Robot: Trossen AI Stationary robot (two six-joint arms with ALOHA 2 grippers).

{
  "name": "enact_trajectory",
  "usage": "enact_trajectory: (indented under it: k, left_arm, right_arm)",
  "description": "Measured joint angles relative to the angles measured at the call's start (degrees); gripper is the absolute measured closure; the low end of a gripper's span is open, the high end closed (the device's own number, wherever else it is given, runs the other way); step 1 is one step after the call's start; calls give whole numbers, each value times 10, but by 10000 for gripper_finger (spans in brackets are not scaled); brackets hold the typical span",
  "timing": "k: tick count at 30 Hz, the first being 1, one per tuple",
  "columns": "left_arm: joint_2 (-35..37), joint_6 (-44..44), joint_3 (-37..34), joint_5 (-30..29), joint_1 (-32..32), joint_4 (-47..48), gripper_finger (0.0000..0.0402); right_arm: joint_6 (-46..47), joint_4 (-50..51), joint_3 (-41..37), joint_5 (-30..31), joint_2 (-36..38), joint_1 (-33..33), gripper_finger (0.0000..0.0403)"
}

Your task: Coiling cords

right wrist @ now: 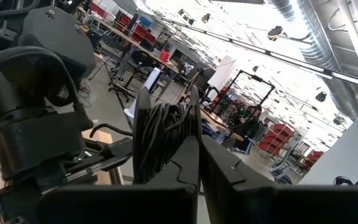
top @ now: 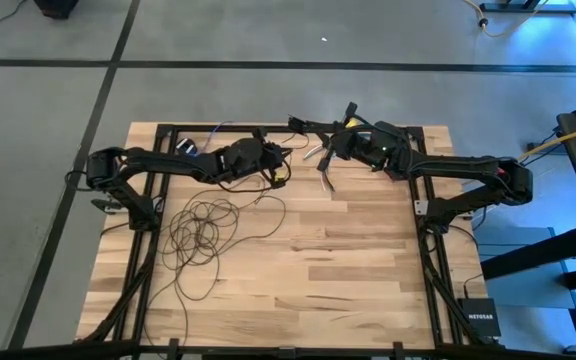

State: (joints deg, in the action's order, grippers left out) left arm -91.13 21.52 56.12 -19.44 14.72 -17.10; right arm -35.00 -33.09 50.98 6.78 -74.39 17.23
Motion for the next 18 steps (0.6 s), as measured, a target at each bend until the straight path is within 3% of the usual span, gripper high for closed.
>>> enact_trajectory:
  k: [11,18]
  left_arm:
    - [0,-7,0,-2,61,17,398]
    - [21,12,0,-63,74,43,399]
  right_arm:
    - [16,4,0,-29,0,0,393]
    - [0,24,0,-25,0,0,393]
